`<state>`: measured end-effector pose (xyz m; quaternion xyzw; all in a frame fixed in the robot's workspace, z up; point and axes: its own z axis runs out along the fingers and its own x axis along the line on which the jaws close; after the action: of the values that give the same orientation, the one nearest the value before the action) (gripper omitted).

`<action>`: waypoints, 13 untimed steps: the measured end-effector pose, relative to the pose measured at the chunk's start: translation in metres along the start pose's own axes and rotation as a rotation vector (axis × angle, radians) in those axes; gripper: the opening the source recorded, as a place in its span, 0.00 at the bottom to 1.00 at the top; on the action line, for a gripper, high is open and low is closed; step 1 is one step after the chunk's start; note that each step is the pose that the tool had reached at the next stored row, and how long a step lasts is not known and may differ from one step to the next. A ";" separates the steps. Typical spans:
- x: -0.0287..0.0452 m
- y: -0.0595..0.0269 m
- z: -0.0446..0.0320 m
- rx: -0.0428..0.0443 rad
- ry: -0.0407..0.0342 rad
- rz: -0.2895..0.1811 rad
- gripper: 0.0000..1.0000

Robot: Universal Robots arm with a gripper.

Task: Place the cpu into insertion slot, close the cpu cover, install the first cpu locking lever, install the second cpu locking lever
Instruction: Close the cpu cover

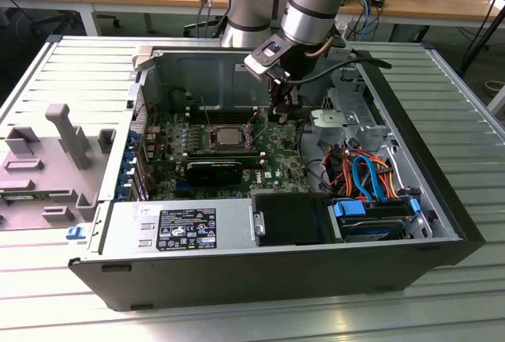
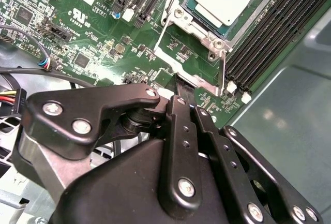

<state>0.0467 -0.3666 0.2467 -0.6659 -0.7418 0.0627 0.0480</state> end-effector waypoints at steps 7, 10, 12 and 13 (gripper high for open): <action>0.0002 -0.0018 0.0004 0.0000 0.0000 0.000 0.11; 0.0003 -0.0030 0.0006 0.0000 0.0000 0.000 0.11; 0.0004 -0.0039 0.0008 0.0000 0.0000 0.000 0.11; 0.0005 -0.0043 0.0008 0.0000 0.0000 0.000 0.11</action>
<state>0.0423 -0.3666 0.2466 -0.6660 -0.7418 0.0627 0.0480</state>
